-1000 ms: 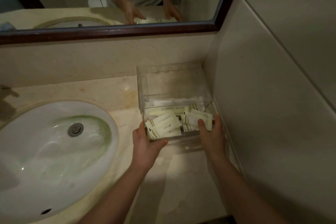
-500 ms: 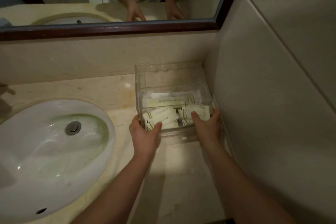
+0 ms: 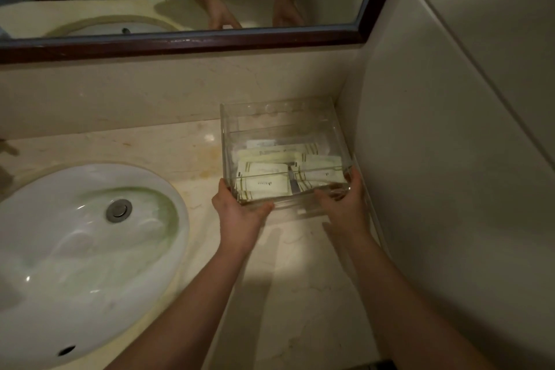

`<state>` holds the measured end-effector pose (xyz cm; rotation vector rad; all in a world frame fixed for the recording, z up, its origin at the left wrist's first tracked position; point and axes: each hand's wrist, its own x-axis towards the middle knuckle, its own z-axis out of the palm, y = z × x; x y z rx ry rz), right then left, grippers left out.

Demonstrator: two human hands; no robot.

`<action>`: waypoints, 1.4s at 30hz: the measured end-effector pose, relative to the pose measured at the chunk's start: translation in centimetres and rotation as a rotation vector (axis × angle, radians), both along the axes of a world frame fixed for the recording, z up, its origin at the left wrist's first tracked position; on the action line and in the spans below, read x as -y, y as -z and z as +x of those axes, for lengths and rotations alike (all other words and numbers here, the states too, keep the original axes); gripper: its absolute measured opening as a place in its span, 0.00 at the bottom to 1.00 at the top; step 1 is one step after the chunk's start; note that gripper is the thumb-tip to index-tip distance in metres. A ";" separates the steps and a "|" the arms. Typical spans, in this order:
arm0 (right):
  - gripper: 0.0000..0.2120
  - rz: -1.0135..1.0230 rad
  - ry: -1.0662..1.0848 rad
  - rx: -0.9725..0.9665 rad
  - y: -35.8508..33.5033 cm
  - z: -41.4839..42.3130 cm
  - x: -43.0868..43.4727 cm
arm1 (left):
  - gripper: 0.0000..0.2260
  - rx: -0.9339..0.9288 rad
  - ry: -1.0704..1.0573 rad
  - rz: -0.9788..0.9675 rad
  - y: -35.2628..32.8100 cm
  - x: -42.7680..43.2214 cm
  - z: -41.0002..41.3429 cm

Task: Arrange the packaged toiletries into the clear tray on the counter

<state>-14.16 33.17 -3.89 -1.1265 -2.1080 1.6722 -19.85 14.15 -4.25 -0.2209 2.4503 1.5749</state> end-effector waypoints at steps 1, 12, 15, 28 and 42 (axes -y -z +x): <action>0.46 -0.009 -0.029 -0.001 0.2 0.4 0.0 | 0.48 -0.002 0.026 -0.027 0.1 0.1 0.0; 0.52 -0.031 -0.063 -0.048 -0.1 -1.7 -1.2 | 0.46 -0.150 0.003 -0.178 0.0 0.3 -2.2; 0.54 0.011 -0.114 -0.018 0.4 -1.7 -2.2 | 0.45 -0.136 0.003 -0.156 0.5 0.5 -2.7; 0.44 0.304 0.016 0.110 0.7 -4.3 -2.5 | 0.33 -0.174 -0.153 -0.290 0.1 -1.4 -3.8; 0.36 0.362 -0.033 0.233 -1.0 -5.2 -3.1 | 0.26 -0.126 -0.072 -0.269 -1.2 -0.2 -3.7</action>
